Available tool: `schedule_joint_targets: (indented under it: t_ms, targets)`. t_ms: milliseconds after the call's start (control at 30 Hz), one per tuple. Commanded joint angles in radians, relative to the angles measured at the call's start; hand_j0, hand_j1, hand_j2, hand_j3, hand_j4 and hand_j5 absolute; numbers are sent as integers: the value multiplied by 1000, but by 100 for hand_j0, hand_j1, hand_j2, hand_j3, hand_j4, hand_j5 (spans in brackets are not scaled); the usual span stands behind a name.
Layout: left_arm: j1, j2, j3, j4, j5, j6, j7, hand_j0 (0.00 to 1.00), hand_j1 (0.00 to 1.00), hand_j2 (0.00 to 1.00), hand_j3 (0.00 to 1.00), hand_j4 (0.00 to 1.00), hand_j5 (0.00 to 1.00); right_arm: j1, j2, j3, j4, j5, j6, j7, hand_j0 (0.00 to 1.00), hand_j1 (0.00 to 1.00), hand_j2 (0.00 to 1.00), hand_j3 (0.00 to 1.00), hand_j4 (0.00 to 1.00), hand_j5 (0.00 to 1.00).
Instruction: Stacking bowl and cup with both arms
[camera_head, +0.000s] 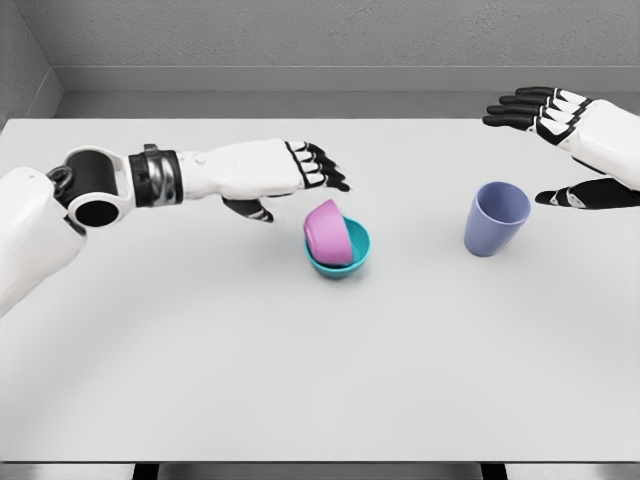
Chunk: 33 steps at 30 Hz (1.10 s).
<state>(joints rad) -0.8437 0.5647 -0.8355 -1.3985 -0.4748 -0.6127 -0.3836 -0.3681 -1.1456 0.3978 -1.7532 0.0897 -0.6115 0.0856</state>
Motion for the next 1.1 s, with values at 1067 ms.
schedule_joint_targets:
  t_ms: [1067]
  targets:
    - [104,455,39,214,301,2,3,100,100,100,100,100,100,15,6,-45,0,-7,1,-1,100,100,100,100,100,100]
